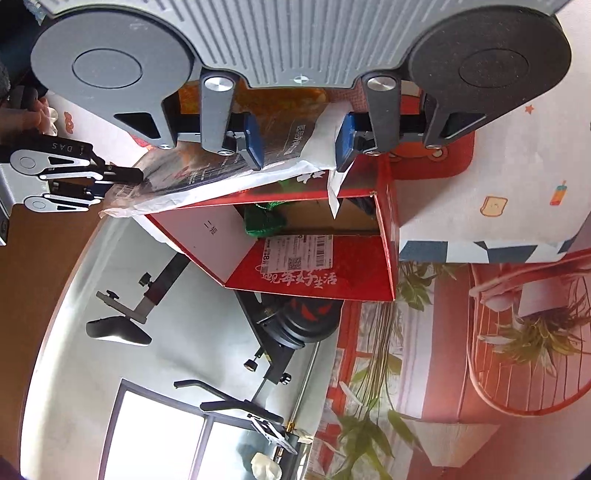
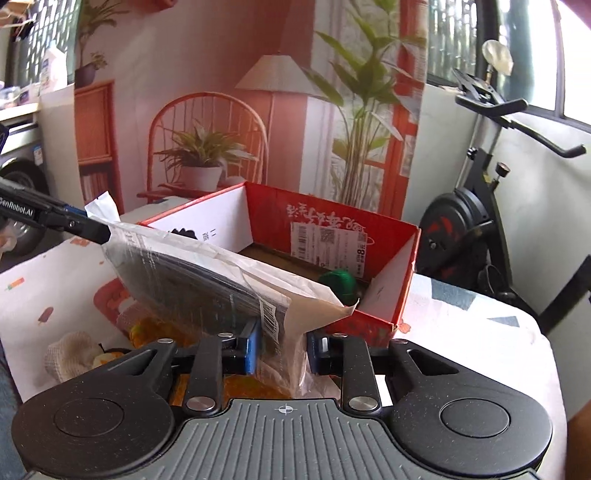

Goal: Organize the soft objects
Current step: 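Carry the held plastic bag over the red box and lower it inside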

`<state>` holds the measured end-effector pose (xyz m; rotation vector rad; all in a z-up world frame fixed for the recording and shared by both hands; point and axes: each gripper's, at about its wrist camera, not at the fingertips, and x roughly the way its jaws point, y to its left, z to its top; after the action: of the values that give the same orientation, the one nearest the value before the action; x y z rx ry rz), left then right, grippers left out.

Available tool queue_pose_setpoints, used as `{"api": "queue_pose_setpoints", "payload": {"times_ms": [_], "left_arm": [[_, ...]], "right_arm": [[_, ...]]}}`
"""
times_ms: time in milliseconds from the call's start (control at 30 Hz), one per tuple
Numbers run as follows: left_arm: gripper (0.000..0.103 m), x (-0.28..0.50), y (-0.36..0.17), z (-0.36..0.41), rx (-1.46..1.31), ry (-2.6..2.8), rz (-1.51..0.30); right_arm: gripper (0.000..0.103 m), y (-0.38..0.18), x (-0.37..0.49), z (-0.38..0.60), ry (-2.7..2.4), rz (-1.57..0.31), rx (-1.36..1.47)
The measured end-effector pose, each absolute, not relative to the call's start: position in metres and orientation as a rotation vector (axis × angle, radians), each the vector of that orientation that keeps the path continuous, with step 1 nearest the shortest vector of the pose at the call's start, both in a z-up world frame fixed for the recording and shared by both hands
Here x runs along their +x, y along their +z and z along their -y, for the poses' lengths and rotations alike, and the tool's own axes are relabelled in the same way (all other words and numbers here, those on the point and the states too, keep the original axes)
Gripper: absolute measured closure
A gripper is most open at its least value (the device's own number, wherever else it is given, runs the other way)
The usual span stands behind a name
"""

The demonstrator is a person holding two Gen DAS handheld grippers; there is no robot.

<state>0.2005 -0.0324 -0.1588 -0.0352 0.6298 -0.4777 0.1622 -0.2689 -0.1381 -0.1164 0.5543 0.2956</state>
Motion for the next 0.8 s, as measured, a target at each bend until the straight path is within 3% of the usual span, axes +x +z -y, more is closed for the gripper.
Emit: {"api": "queue_pose_setpoints", "payload": {"times_ms": [200,567,800], "left_arm": [[0.060,0.193,-0.142,0.027,-0.054,-0.505,-0.588],[0.060,0.197,-0.065,0.032,-0.128,-0.497,-0.366],[0.060,0.229,-0.063,0.047,-0.129,-0.460,-0.391]], "right_arm": [[0.083,-0.119,0.154,0.271,0.291,-0.494,-0.128],[0.084,-0.037,0.163,0.291,0.284,-0.283,-0.085],[0.084,-0.028,0.202,0.298,0.263,-0.298,-0.102]]}}
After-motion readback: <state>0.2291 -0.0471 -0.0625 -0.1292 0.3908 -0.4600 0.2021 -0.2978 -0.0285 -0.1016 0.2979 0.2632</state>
